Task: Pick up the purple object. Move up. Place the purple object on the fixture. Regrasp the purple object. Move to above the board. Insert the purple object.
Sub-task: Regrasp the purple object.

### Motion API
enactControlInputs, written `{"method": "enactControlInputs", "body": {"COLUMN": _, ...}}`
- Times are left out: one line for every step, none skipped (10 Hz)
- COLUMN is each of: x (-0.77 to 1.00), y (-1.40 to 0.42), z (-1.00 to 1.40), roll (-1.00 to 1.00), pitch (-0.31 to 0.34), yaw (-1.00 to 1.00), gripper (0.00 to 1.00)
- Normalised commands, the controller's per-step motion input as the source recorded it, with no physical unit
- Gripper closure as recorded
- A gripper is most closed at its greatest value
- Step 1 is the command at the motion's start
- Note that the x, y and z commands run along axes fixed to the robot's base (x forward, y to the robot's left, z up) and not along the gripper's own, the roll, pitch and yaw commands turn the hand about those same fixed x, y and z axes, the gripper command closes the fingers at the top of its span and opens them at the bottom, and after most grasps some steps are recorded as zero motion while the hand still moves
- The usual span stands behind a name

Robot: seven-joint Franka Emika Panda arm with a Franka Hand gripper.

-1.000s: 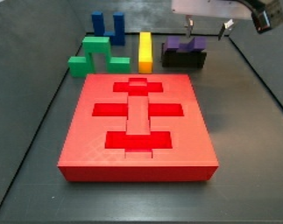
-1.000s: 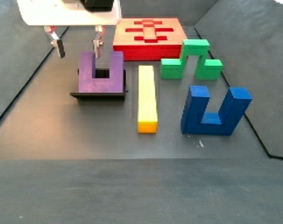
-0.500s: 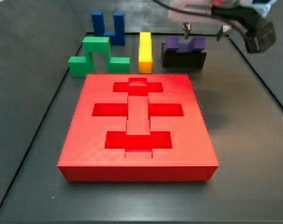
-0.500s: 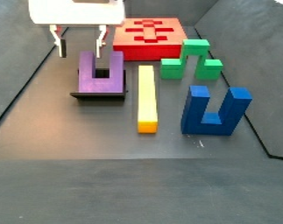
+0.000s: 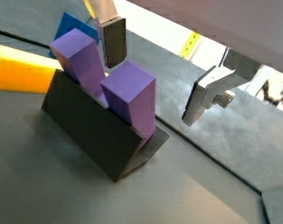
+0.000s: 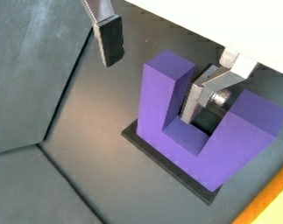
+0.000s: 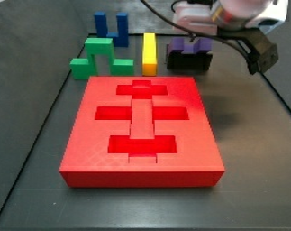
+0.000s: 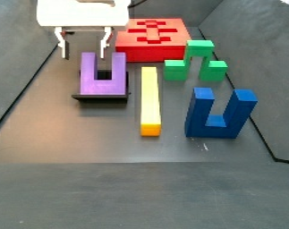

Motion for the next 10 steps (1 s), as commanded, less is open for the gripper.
{"method": "enactControlInputs", "body": {"x": 0.02, "y": -0.12, "z": -0.09, "roll": 0.57, "pitch": 0.000, "yaw": 0.24, "gripper": 0.00}}
{"method": "enactControlInputs", "body": {"x": 0.01, "y": -0.07, "z": -0.15, "roll": 0.36, "pitch": 0.000, "yaw": 0.27, "gripper": 0.00}}
{"method": "enactControlInputs", "body": {"x": 0.00, "y": -0.03, "z": -0.12, "roll": 0.09, "pitch": -0.006, "yaw": 0.29, "gripper": 0.00}}
{"method": "enactControlInputs", "body": {"x": 0.00, "y": -0.06, "z": -0.10, "roll": 0.04, "pitch": -0.026, "yaw": 0.29, "gripper": 0.00}}
{"method": "enactControlInputs", "body": {"x": 0.00, "y": -0.06, "z": -0.11, "roll": 0.06, "pitch": -0.031, "yaw": 0.28, "gripper": 0.00}}
{"method": "enactControlInputs", "body": {"x": 0.01, "y": -0.07, "z": -0.07, "roll": 0.09, "pitch": 0.000, "yaw": 0.26, "gripper": 0.00}}
{"method": "enactControlInputs", "body": {"x": 0.06, "y": -0.11, "z": -0.07, "roll": 0.19, "pitch": 0.000, "yaw": 0.23, "gripper": 0.00}}
{"method": "enactControlInputs", "body": {"x": 0.13, "y": -0.09, "z": -0.07, "roll": 0.23, "pitch": 0.034, "yaw": 0.15, "gripper": 0.00}}
{"method": "enactControlInputs", "body": {"x": 0.14, "y": -0.05, "z": -0.07, "roll": 0.23, "pitch": 0.060, "yaw": 0.11, "gripper": 0.00}}
{"method": "enactControlInputs", "body": {"x": 0.10, "y": -0.04, "z": -0.04, "roll": 0.20, "pitch": 0.077, "yaw": 0.07, "gripper": 0.00}}
